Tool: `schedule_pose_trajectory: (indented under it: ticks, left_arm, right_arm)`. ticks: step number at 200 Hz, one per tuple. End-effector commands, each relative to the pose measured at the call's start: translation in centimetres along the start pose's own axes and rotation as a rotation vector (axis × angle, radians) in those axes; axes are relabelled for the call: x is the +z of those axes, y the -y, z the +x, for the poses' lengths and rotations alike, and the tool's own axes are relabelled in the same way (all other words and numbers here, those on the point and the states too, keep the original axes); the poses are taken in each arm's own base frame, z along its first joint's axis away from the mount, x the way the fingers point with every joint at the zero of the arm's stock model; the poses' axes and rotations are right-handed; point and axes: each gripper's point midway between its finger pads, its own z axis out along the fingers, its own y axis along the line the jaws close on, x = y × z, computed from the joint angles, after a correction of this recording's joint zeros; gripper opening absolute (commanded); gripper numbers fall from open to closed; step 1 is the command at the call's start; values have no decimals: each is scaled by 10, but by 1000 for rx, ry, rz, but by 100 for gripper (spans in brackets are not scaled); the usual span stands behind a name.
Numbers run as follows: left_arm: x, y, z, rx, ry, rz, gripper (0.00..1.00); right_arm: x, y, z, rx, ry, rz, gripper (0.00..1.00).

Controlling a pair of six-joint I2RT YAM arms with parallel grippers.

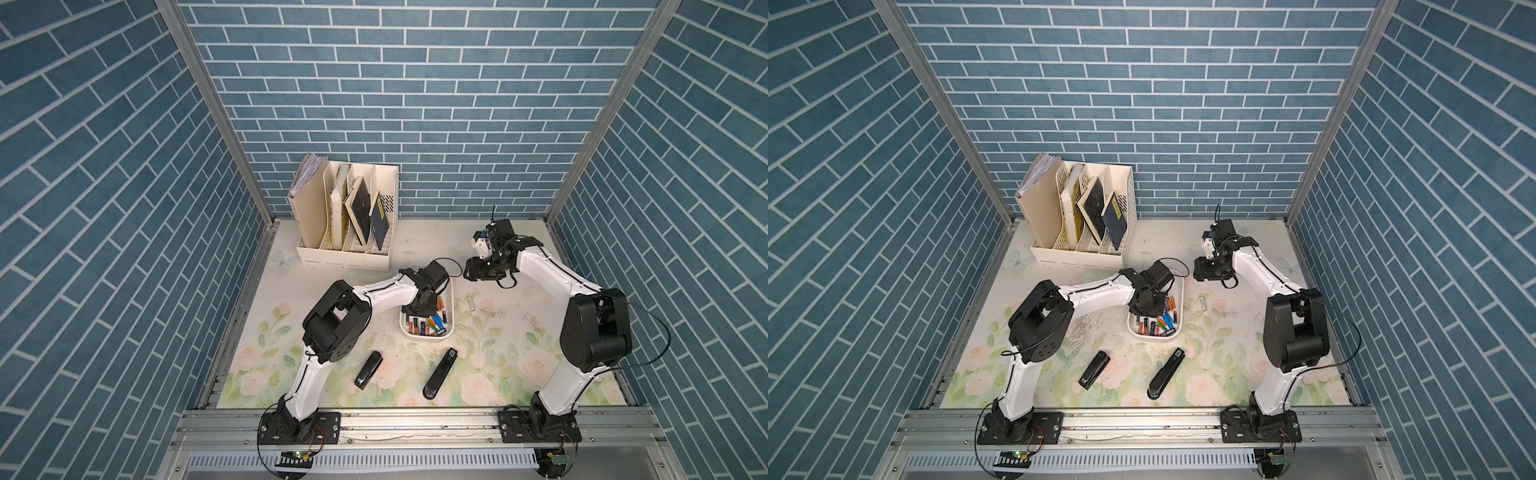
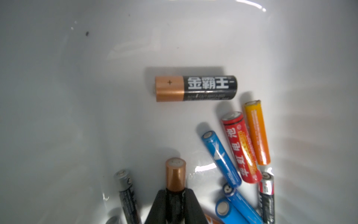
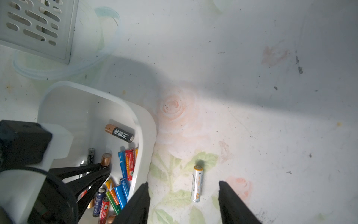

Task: Take the batteries out of the storage box
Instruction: Pick up the battery from the storage box.

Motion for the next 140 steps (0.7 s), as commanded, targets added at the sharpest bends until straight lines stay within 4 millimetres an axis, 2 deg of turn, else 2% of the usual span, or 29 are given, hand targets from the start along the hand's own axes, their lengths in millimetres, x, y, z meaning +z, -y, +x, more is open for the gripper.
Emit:
schedule_pose_trajectory:
  ticks: [1,89,140]
  left_arm:
    - [12,-9,9,6,-51,-31,19]
    - [-12,2,-11,-11,-10,31,19]
    - [-39,-2,-28,-27,34,64,19]
  right_arm:
    - [0,2,6,-22,-14,2,60]
    - [-3,1,4,-25,-9,-3,60]
    - [-6,-2,-2,-22,3,-12,60]
